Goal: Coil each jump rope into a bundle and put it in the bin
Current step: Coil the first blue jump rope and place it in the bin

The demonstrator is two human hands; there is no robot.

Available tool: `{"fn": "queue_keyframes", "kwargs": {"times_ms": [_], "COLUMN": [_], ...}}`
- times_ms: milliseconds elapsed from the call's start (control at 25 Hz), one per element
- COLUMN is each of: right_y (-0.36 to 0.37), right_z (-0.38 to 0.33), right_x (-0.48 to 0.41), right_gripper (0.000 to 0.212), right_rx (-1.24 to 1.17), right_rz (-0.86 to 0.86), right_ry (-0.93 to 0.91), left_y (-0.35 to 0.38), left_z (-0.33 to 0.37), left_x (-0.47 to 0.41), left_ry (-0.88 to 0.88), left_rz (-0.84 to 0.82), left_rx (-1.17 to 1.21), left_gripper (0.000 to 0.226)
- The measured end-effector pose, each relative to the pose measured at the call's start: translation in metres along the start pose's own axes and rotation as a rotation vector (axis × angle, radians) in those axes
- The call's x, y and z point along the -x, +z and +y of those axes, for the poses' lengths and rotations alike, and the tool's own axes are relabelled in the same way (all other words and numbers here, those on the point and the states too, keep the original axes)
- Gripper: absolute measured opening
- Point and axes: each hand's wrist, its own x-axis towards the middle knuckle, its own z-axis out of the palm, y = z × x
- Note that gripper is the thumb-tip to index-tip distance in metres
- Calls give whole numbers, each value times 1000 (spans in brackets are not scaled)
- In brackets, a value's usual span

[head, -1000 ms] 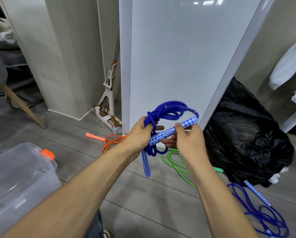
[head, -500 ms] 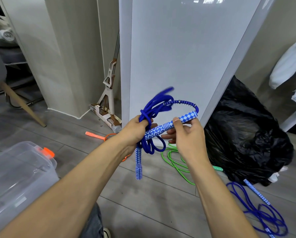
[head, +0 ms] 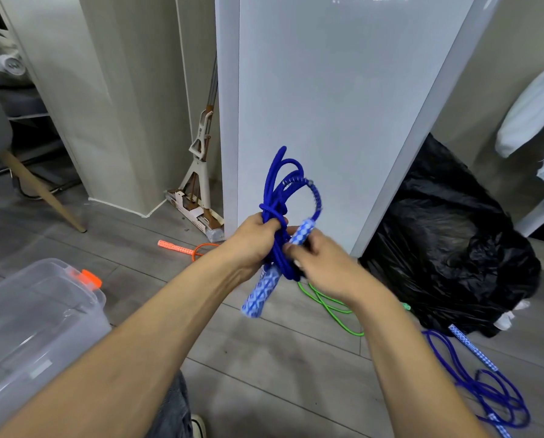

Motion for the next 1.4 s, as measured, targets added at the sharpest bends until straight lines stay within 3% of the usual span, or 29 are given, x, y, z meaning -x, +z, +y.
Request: {"fn": "queue_keyframes", "kwargs": {"times_ms": [80, 240, 320, 400, 480, 680, 800, 960, 1040, 1160, 1280, 1400], "right_y": [11, -1, -5, 11, 35, 63, 61, 44, 36, 32, 23, 10], "right_z": [1, 3, 10, 10, 10, 9, 20, 42, 47, 50, 62, 78], "right_x": [2, 4, 7, 11, 8, -6, -6, -3, -2, -1, 1, 2], "right_gripper": [13, 31, 48, 64, 75, 20, 4, 11, 5, 24, 25, 22], "right_rx": [97, 83, 214, 171, 9, -323, -47, 292, 407, 481, 631, 756], "right_rz": [-89, 101, -19, -194, -119, 113, 83, -163, -159, -88, -104, -67], "right_ry": [-27, 229, 340, 368, 315, 170, 160, 229, 267, 268, 291, 337], "left_y": [3, -6, -7, -4, -2, -9, -16, -36, -39, -40, -59, -77], "left_z": [-2, 5, 7, 6, 5, 11, 18, 26, 27, 29, 20, 6], "left_x": [-1, -6, -4, -2, -2, -4, -7, -13, -11, -12, -35, -54], "left_ry": [14, 68, 90, 89, 90, 51, 6, 58, 58, 59, 56, 24], "left_rz": [46, 130, 151, 150, 152, 95, 134, 259, 228, 169, 392, 513], "left_rx": [12, 226, 297, 343, 370, 526, 629, 570, 564, 637, 614, 657], "left_gripper": [13, 14, 12, 12, 13, 10, 13, 15, 15, 8, 17, 24]}}
